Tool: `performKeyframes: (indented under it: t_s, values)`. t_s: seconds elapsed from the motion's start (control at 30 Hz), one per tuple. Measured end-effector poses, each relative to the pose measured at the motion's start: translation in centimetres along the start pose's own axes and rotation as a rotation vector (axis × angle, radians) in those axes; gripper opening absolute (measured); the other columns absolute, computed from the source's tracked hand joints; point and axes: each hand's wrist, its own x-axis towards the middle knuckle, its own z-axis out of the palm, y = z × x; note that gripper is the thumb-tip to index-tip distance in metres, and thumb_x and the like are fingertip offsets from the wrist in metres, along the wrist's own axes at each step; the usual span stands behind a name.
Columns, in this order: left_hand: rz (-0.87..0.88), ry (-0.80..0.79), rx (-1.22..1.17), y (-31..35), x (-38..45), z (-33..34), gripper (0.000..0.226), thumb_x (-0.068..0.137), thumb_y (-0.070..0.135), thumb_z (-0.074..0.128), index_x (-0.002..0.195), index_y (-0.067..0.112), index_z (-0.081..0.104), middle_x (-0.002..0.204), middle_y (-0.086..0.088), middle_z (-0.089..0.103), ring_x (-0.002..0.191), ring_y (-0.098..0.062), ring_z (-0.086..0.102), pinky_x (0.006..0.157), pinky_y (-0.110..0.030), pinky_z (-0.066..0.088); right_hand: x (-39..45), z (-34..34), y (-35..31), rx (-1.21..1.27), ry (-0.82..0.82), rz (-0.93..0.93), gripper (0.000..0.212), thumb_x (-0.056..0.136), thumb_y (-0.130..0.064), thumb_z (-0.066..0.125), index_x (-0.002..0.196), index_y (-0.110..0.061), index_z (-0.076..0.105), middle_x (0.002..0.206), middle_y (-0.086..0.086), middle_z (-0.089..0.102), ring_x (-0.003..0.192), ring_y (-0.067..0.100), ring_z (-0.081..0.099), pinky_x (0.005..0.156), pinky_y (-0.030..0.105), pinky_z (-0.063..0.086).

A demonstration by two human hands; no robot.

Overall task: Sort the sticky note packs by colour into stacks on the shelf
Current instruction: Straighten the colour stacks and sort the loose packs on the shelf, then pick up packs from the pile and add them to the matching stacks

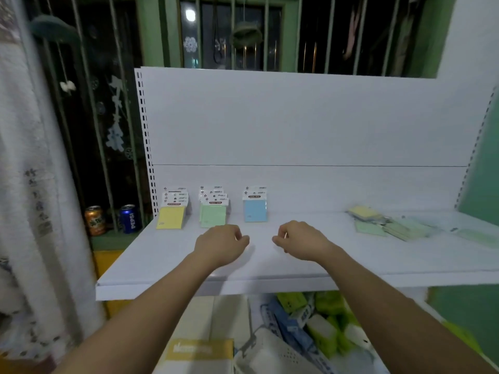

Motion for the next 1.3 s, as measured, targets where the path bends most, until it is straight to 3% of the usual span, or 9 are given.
performKeyframes:
  t_s: [0.33, 0.8, 1.07, 1.3]
  values:
    - [0.106, -0.003, -0.045, 11.8, -1.0, 2.7, 0.033, 0.092, 0.049, 0.042, 0.108, 0.028, 0.062, 0.110, 0.004, 0.066, 0.101, -0.018, 0.058, 0.083, -0.032, 0.046, -5.7, -4.5, 9.1, 0.025, 0.088, 0.077, 0.030, 0.090, -0.043, 0.048, 0.090, -0.019, 0.066, 0.089, -0.001, 0.071, 0.083, 0.020, 0.064, 0.076, 0.034, 0.052]
    - [0.140, -0.054, -0.200, 35.8, 3.4, 14.7, 0.030, 0.091, 0.048, 0.045, 0.106, 0.029, 0.062, 0.102, 0.007, 0.067, 0.091, -0.016, 0.059, 0.076, -0.029, 0.046, -10.5, -13.5, 32.8, 0.105, 0.082, 0.188, 0.031, 0.093, -0.043, 0.049, 0.084, -0.017, 0.063, 0.081, -0.002, 0.073, 0.077, 0.020, 0.067, 0.076, 0.039, 0.056]
    - [0.104, 0.029, -0.233, 39.5, 6.8, 18.4, 0.023, 0.094, 0.043, 0.043, 0.099, 0.028, 0.060, 0.093, 0.009, 0.068, 0.079, -0.014, 0.058, 0.067, -0.028, 0.045, -7.0, -12.5, 40.2, 0.229, 0.179, 0.176, 0.021, 0.094, -0.036, 0.047, 0.086, -0.022, 0.060, 0.088, -0.004, 0.068, 0.079, 0.019, 0.064, 0.075, 0.038, 0.054]
    - [-0.037, 0.107, -0.320, 38.6, 14.1, 20.8, 0.017, 0.091, 0.035, 0.050, 0.098, 0.028, 0.063, 0.091, 0.007, 0.067, 0.088, -0.020, 0.062, 0.071, -0.028, 0.046, -0.8, -11.3, 43.7, 0.318, 0.378, 0.170, 0.011, 0.094, -0.031, 0.052, 0.087, -0.025, 0.057, 0.075, -0.010, 0.060, 0.071, 0.017, 0.059, 0.068, 0.034, 0.049]
